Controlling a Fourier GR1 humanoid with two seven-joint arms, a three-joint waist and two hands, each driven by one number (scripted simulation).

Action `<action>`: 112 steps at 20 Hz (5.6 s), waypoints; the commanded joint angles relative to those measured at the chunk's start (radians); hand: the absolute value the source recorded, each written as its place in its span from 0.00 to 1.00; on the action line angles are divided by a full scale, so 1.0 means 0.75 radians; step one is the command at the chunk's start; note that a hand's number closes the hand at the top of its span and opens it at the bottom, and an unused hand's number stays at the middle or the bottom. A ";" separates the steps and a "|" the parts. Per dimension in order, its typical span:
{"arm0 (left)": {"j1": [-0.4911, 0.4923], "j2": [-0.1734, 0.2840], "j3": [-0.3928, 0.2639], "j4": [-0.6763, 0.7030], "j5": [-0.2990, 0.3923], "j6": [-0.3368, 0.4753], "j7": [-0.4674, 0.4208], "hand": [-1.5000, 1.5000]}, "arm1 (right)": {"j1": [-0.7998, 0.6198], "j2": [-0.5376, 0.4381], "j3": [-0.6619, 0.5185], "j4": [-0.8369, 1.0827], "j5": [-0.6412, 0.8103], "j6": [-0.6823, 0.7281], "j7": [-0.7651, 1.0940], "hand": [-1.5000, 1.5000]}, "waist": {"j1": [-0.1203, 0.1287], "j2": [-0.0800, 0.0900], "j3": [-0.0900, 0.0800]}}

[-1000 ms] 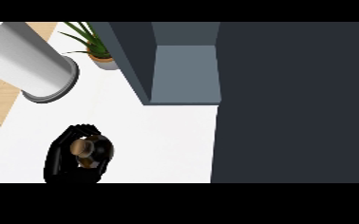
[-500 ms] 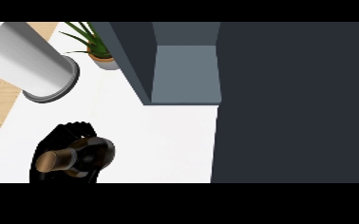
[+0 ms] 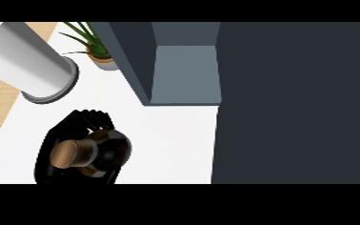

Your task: Pick up the wine, place it into the cabinet and close the cabinet

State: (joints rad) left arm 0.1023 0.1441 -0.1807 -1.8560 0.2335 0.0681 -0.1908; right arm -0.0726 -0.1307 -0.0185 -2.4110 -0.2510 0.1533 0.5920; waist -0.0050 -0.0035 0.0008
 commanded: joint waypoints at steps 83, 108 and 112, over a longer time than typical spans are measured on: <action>-1.131 -0.192 -0.154 1.389 0.271 0.679 -0.350 1.00 | 0.054 0.005 -0.086 -0.145 -0.177 0.045 0.022 0.00 | -0.026 0.008 -0.001; -1.566 -0.192 0.153 2.043 0.341 0.616 -0.678 1.00 | 0.115 0.031 -0.019 -0.115 -0.133 0.088 -0.031 0.00 | -0.065 0.022 -0.002; -1.559 -0.169 0.244 2.083 0.412 0.557 -0.676 1.00 | 0.027 0.029 0.006 -0.101 -0.108 0.039 0.015 0.00 | -0.062 0.025 -0.003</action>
State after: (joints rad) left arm -1.0544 0.0032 -0.0716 -0.3486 0.4950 0.5144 -0.6904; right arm -0.0693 -0.1152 -0.0318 -2.3896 -0.3032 0.1980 0.5611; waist -0.0467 0.0087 0.0003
